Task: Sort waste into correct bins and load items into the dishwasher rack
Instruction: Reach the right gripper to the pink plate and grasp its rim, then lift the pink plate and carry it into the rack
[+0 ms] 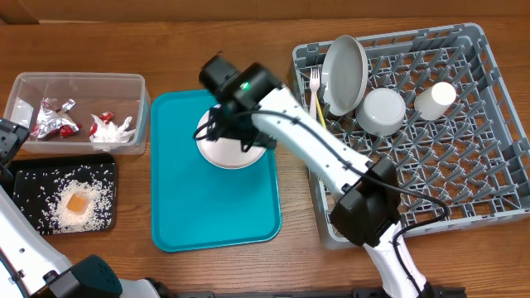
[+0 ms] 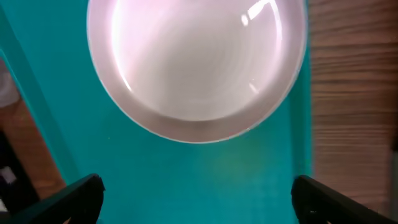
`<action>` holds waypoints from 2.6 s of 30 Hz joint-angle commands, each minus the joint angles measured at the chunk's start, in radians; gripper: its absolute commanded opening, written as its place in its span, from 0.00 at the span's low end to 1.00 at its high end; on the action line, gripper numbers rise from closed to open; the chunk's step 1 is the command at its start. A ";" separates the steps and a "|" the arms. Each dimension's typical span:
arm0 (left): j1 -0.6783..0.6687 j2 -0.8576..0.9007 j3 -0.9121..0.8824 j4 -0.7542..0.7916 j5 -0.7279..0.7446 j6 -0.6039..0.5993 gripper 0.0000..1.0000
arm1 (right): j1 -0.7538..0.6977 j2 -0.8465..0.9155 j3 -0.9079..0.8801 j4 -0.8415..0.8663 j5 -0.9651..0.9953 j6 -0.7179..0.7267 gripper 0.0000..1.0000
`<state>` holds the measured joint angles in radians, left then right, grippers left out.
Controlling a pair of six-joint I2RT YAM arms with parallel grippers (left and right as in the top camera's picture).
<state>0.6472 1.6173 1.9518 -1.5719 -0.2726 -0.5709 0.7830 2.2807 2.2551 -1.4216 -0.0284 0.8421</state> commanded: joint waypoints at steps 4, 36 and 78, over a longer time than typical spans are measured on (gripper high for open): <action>0.000 -0.007 0.003 -0.001 0.004 -0.013 1.00 | 0.005 -0.021 -0.113 0.062 -0.024 0.276 1.00; 0.000 -0.007 0.003 -0.001 0.004 -0.013 1.00 | 0.008 0.035 -0.416 0.299 0.020 0.564 0.54; 0.000 -0.007 0.003 -0.001 0.004 -0.013 1.00 | -0.330 -0.847 -0.388 -0.250 0.409 -0.047 0.04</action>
<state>0.6472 1.6173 1.9518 -1.5719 -0.2726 -0.5709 0.4698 1.4712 1.8572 -1.6379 0.2520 0.8089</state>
